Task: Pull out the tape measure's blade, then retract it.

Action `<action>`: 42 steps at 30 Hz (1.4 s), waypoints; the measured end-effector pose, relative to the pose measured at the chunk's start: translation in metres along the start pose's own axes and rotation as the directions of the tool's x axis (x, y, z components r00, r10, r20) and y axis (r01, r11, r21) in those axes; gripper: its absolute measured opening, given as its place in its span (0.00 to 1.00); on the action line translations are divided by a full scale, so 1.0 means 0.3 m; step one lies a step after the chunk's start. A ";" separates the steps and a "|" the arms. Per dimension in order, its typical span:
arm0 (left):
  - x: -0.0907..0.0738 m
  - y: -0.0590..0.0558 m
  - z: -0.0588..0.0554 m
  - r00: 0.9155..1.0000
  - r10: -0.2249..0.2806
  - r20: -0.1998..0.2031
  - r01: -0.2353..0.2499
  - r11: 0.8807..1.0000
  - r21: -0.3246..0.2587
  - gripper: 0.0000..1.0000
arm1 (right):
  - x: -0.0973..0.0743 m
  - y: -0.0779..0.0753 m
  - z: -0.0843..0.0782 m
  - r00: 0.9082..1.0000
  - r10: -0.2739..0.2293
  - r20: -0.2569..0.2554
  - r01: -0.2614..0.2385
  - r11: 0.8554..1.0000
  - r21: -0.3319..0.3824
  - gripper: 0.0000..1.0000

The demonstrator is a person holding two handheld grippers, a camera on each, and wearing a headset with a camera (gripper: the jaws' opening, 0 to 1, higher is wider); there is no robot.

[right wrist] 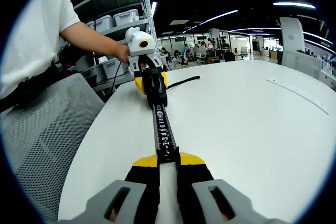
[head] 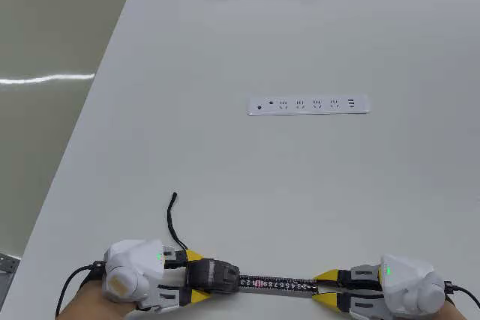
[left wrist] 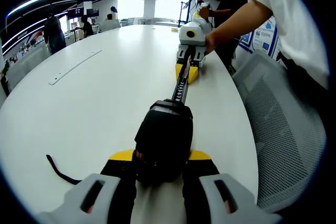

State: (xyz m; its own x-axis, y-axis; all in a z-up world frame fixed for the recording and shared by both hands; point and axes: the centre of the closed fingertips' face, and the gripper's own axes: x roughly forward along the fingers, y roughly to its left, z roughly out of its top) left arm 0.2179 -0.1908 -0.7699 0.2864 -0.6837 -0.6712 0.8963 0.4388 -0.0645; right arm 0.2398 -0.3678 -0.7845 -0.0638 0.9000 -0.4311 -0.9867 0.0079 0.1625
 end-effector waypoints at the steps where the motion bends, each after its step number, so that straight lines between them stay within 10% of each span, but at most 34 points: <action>1: 0.000 0.000 0.001 1.000 0.000 0.000 0.000 1.000 0.000 0.30 | -0.003 -0.001 -0.001 1.000 -0.002 -0.001 0.002 1.000 -0.001 0.09; 42: 0.002 0.000 0.000 1.000 -0.004 -0.016 0.004 1.000 0.000 0.30 | -0.142 -0.019 -0.063 1.000 -0.029 0.006 0.029 0.998 0.049 0.08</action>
State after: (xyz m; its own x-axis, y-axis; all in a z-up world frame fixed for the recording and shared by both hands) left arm 0.2181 -0.1911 -0.7704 0.2775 -0.6759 -0.6828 0.8973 0.4363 -0.0672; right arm 0.2454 -0.4145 -0.7839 -0.0340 0.9021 -0.4302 -0.9797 0.0551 0.1930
